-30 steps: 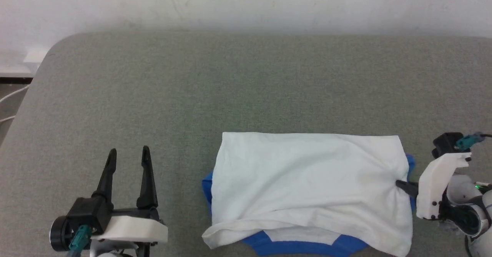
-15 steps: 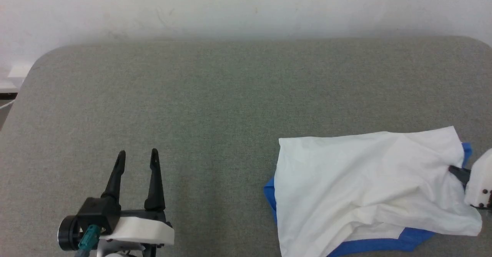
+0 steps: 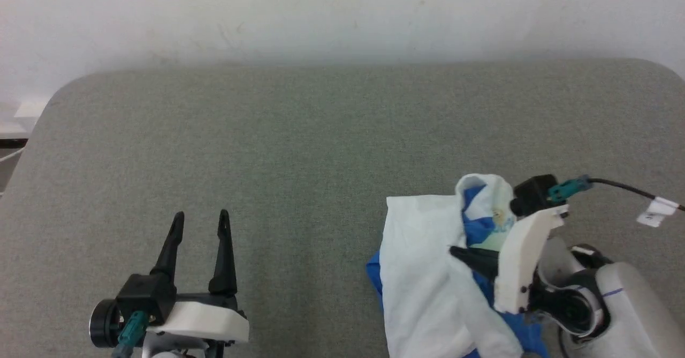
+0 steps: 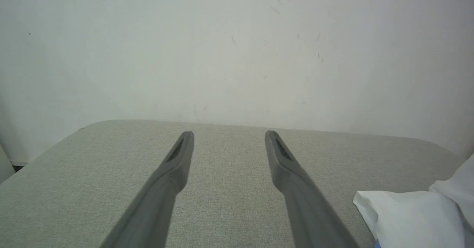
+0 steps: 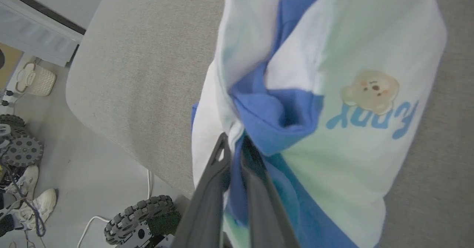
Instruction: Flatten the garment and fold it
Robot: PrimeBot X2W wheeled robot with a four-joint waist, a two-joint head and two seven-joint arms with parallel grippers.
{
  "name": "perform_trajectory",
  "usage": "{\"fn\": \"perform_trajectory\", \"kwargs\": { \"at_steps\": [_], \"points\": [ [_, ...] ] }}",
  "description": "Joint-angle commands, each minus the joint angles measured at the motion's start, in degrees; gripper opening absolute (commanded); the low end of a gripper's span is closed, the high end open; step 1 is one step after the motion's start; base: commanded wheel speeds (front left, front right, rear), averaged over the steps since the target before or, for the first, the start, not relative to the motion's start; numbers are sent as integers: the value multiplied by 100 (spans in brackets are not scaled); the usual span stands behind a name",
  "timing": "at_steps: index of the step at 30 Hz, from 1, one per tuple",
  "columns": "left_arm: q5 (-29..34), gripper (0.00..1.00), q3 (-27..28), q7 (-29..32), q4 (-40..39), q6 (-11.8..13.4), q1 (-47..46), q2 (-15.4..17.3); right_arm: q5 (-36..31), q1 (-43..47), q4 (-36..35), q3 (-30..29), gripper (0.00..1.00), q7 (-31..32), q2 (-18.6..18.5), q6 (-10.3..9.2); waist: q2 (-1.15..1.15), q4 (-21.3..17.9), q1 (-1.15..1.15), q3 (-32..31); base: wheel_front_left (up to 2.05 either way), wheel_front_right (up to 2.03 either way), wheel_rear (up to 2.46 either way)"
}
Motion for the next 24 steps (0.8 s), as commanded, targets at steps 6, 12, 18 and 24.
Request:
{"fn": "perform_trajectory", "kwargs": {
  "at_steps": [6,12,18,24],
  "points": [
    [-46,100,-94,-27,95,-78,-227,-5,98,-253,458,458,0,-440,643,-4,0,193,0,83,0,0,0],
    [-74,100,-224,-27,79,-53,-418,-5,28,-595,1262,700,0,-1002,931,-4,0,351,0,345,0,0,0],
    [-132,100,-366,-27,119,24,-489,-5,-443,-775,2146,792,100,-1709,977,-4,0,464,0,471,0,0,0],
    [-98,100,-331,-27,206,42,-367,-5,-559,-890,2029,1333,100,-2623,915,-4,0,381,0,304,0,0,0]
  ]
}}
